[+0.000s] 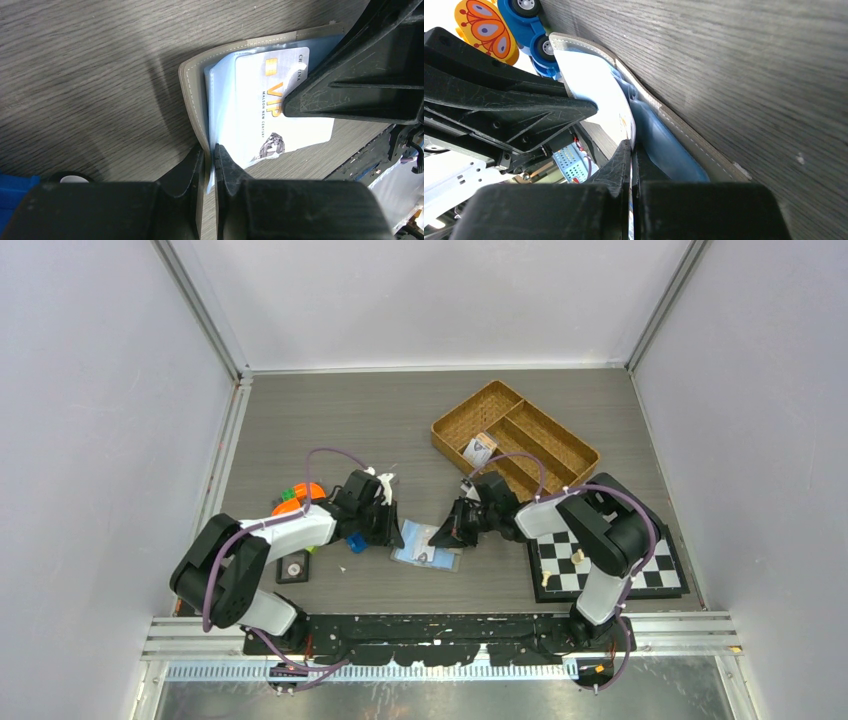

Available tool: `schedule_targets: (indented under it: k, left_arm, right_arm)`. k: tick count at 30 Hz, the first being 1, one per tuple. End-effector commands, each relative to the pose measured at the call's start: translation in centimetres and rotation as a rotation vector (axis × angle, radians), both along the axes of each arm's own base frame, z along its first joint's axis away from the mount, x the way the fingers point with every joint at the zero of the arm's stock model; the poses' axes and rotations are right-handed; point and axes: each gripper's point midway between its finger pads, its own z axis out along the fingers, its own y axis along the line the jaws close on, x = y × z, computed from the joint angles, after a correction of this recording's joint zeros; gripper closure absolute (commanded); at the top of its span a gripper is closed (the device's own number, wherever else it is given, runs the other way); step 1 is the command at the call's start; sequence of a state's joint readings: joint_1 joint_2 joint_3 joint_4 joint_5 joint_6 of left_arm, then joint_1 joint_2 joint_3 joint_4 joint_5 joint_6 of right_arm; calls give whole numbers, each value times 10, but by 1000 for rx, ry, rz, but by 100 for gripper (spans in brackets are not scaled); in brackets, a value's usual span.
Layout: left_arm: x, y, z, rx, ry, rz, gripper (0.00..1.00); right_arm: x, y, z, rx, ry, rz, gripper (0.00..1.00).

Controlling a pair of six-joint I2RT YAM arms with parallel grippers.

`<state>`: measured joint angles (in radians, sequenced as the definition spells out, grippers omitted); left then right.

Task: Put the credit cards into the card holder
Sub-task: Insert the credit card into the card holder.

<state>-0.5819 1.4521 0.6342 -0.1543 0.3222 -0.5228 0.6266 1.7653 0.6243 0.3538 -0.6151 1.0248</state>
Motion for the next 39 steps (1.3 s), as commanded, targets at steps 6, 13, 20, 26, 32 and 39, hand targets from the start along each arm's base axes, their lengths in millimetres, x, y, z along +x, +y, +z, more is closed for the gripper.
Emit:
schedule_targets:
  k: [6, 13, 20, 26, 32, 39]
  left_arm:
    - [4, -6, 3, -10, -13, -27, 80]
    - [9, 4, 10, 39, -58, -12, 63]
    - [11, 13, 10, 70, -77, 18, 63]
    - [9, 11, 9, 55, -73, 23, 77]
    - [7, 5, 8, 25, -62, 11, 88]
    - [3, -3, 5, -24, -37, -1, 93]
  right_arm:
    - [4, -2, -34, -94, 25, -73, 100]
    - [3, -11, -43, -161, 30, -79, 100]
    - [3, -18, -42, -225, 9, -63, 95]
    - [5, -25, -34, -296, -30, -44, 86]
    - [7, -31, -24, -371, -73, -31, 71]
    - [8, -32, -11, -459, -116, -5, 57]
